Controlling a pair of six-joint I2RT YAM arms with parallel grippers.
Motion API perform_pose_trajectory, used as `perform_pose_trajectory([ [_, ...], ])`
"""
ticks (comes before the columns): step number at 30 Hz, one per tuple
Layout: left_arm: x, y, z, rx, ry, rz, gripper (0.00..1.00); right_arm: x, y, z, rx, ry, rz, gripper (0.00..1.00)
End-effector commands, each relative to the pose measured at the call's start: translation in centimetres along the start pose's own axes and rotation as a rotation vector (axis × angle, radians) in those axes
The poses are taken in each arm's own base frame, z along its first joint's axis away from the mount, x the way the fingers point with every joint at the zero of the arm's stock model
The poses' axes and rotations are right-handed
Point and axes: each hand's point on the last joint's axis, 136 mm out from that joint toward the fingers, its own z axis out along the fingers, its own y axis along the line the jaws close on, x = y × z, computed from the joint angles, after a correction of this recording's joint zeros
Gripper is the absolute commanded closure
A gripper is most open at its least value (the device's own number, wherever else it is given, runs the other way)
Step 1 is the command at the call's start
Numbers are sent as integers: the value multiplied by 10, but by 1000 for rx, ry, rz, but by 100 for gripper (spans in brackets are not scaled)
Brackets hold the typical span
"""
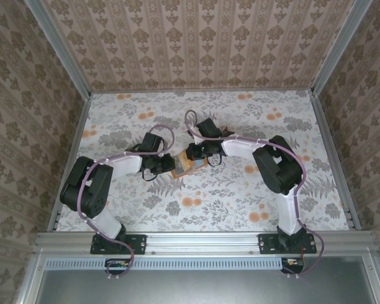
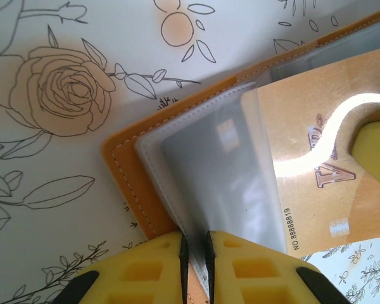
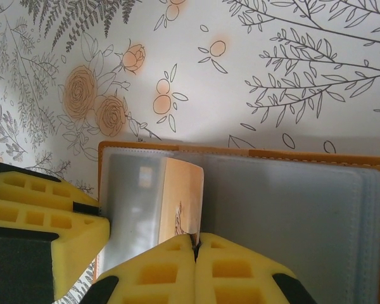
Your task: Put the credit cards into the card holder
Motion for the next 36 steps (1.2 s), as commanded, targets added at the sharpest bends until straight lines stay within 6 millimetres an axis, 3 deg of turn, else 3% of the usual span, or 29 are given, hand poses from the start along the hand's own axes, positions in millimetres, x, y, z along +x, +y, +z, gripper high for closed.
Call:
perform_pose_trajectory([
  [1,33,22,12,-73,120,-48,83,24,-6,20,35,44,23,97],
  [7,30,19,13,-67,117,-43,83,35,6,26,-16,69,79,97],
  [11,30,19,13,-68,121,-41,84,39,2,31,8,82,63,97],
  [18,29,19,11,-72,117,-38,84,20,-26,23,102,23,-11,97],
  [26,28,18,12,-73,118,-36,84,15,-21,21,72,30,-193,99],
  [36,29,19,15,-73,121,-36,84,6,-10,14,26,11,-290,100],
])
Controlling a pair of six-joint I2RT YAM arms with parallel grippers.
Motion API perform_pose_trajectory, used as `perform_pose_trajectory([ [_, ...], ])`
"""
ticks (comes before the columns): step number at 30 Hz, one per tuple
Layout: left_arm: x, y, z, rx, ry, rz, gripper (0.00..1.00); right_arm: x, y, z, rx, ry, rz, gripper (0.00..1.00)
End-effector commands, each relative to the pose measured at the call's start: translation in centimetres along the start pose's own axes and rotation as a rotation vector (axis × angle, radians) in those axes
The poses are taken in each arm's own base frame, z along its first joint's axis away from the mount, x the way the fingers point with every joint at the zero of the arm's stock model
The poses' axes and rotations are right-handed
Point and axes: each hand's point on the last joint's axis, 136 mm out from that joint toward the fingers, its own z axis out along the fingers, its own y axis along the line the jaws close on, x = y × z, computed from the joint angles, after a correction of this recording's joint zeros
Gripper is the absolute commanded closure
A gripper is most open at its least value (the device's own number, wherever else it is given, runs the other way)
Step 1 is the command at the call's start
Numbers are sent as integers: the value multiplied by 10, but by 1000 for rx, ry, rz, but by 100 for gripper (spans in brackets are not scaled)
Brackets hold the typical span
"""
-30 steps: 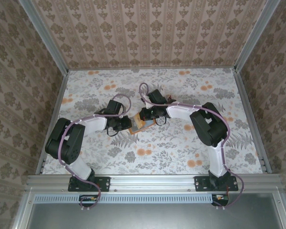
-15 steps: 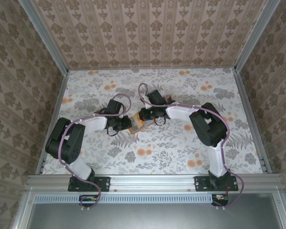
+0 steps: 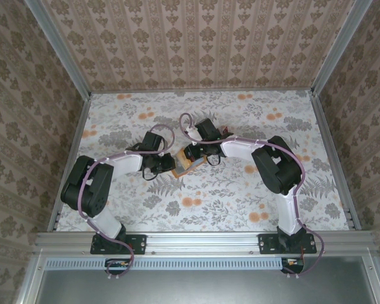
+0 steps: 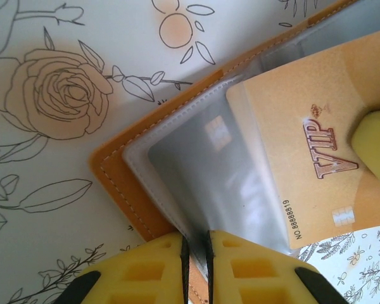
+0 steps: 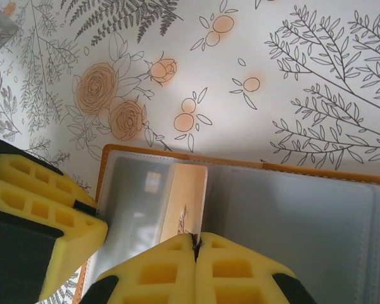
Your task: Put the credit cards into the card holder
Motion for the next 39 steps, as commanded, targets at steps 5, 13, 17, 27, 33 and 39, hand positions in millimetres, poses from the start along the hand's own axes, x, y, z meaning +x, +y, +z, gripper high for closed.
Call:
perform_pose_trajectory([
  [5,31,22,14,-72,112,-34,84,13,-15,6,33,51,-64,100],
  [13,30,21,15,-71,112,-34,84,10,-24,2,30,40,-51,100],
  [17,29,21,16,-73,114,-34,84,11,-25,4,31,41,-59,100],
  [27,26,18,17,-67,111,-34,84,13,-16,21,38,18,-58,100],
  [33,26,18,16,-70,112,-29,84,18,-13,29,48,-11,-30,100],
  [39,26,18,17,-64,110,-32,84,24,-4,32,26,1,-10,100],
])
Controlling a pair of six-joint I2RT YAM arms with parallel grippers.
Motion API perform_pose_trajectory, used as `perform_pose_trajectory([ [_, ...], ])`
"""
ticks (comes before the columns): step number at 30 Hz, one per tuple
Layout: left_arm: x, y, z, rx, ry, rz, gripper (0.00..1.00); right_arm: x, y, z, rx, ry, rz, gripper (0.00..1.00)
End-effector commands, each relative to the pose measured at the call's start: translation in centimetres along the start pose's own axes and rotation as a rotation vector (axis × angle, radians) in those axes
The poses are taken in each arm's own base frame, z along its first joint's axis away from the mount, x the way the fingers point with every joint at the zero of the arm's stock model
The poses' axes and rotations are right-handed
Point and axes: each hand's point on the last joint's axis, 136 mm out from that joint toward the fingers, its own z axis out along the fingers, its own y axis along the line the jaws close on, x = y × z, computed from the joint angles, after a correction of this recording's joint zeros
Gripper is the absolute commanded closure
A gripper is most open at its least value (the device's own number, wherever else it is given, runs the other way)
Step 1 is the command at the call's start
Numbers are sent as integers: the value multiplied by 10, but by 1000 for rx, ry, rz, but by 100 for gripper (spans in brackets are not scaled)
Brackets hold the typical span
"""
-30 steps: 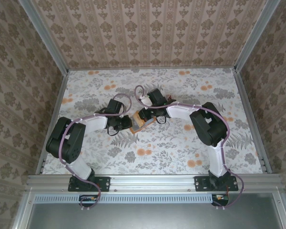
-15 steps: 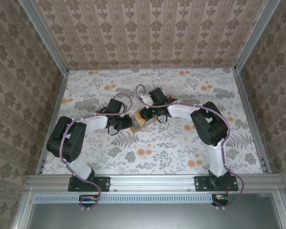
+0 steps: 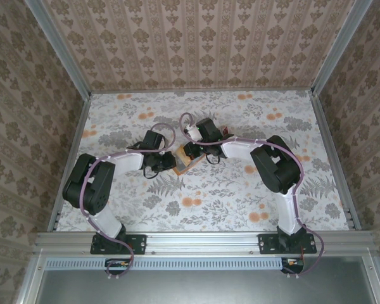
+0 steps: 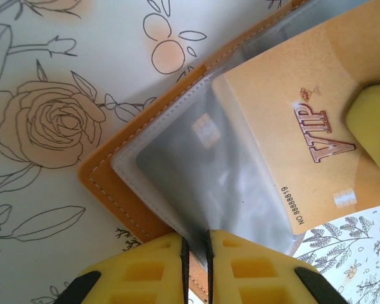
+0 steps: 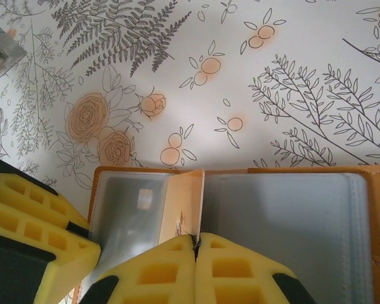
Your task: Put the credit cards into the card holder
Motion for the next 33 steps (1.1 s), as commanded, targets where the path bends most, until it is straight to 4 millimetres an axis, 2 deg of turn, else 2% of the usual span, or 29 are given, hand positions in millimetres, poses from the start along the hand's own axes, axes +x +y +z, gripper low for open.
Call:
perform_pose_trajectory([
  [1,34,21,13,-71,123,-37,84,44,6,23,5,95,34,100],
  [11,34,21,14,-70,125,-36,84,77,26,20,-25,189,164,100],
  [16,33,19,14,-68,125,-33,84,97,35,19,-19,237,162,100],
  [23,33,22,13,-79,125,-32,84,120,44,6,-40,269,187,100],
  [30,28,23,10,-90,120,-24,84,124,55,-16,-63,266,293,100],
  [33,26,22,12,-87,121,-25,84,124,52,-22,-41,237,377,100],
])
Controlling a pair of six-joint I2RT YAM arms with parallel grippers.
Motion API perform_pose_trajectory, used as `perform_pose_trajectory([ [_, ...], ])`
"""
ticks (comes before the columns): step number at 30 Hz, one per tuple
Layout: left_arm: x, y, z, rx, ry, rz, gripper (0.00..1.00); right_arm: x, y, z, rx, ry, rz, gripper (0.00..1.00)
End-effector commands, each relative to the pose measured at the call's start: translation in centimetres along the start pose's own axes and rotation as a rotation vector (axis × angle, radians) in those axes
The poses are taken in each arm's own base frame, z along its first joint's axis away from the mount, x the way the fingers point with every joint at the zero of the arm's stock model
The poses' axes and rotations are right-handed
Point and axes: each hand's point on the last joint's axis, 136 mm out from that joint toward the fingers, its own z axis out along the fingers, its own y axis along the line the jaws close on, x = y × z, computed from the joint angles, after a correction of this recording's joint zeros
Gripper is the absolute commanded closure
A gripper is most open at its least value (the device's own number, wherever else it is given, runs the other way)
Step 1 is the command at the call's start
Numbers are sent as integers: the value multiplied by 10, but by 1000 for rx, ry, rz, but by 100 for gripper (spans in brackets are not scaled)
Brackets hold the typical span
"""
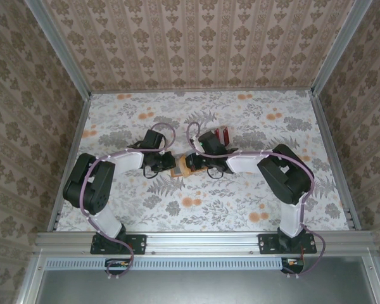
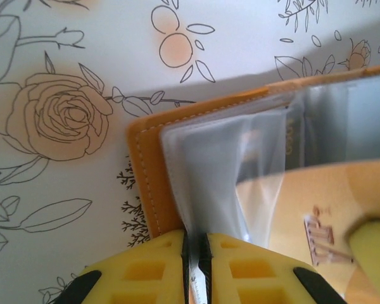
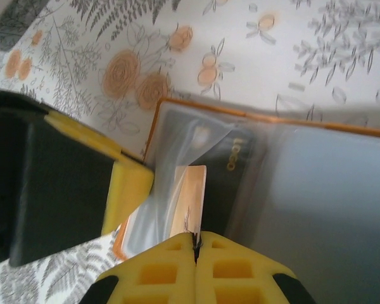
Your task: Put the credit cards into the card holder
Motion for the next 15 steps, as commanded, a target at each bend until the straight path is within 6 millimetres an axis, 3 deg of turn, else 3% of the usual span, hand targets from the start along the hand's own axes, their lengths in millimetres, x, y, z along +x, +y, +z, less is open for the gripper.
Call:
perform_pose_trajectory([
  [1,24,20,15,-64,102,-18,84,76,-5,2,24,208,159,100],
  [15,35,34,22,-92,126,-29,85,28,-46,10,-11,12,287,100],
])
